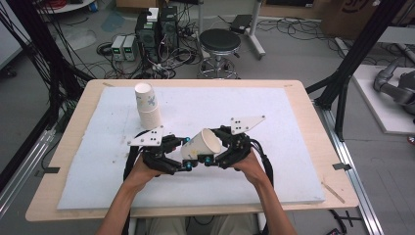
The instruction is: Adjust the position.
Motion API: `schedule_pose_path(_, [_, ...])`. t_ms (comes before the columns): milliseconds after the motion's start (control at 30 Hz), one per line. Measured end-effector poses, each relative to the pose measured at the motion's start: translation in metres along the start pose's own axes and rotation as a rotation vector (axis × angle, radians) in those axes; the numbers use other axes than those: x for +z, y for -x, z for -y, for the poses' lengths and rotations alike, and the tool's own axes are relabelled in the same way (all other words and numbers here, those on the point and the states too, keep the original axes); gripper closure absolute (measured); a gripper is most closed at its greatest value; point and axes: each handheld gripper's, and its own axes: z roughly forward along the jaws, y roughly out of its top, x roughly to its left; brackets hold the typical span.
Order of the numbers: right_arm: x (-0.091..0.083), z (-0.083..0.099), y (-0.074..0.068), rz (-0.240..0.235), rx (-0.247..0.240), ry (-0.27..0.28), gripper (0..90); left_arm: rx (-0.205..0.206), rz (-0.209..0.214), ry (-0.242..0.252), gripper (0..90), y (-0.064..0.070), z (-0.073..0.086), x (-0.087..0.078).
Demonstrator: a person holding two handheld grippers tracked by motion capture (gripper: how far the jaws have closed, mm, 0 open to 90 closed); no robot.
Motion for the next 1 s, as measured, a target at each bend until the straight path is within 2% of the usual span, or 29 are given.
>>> schedule_pose_path(100, [-0.001,0.000,0.000,-0.006,-0.010,0.008,20.6,0.005,0.003,-0.008,36.6,0.000,0.000,0.001])
schedule_pose_path(200, [-0.003,-0.001,-0.001,-0.022,-0.026,0.012,28.2,0.003,0.004,-0.005,36.7,0.000,0.000,0.001])
schedule_pose_path(400, [-0.003,-0.002,-0.002,-0.030,-0.034,0.009,30.5,0.008,0.002,-0.008,35.6,0.001,0.000,0.000])
schedule_pose_path(433, [-0.003,-0.001,-0.002,-0.031,-0.037,0.010,30.5,0.013,-0.005,-0.007,34.0,0.002,0.000,0.001])
schedule_pose_path(500, [-0.003,-0.002,-0.002,-0.029,-0.037,0.009,30.5,0.003,-0.033,-0.008,13.6,0.003,-0.001,0.002])
schedule_pose_path(533, [-0.004,-0.002,-0.002,-0.028,-0.032,0.005,30.5,0.003,-0.037,-0.010,6.2,0.003,-0.001,0.002])
schedule_pose_path(633, [-0.006,-0.002,-0.002,-0.023,-0.029,0.003,30.5,-0.009,-0.051,-0.026,3.7,0.002,-0.001,0.000])
schedule_pose_path(767, [-0.008,-0.002,-0.001,-0.011,-0.032,-0.006,30.5,0.009,-0.083,-0.036,2.8,0.003,-0.001,-0.003])
schedule_pose_path(833, [-0.008,-0.002,-0.001,-0.002,-0.028,-0.017,30.5,0.019,-0.116,-0.062,2.8,0.004,-0.001,-0.005])
schedule_pose_path(900, [-0.010,-0.003,0.000,0.020,-0.030,-0.024,30.6,0.033,-0.182,-0.116,2.8,0.005,0.000,-0.011])
schedule_pose_path(1000, [-0.013,-0.004,0.002,0.074,-0.015,-0.057,30.4,0.028,-0.279,-0.145,2.8,0.004,0.005,-0.027])
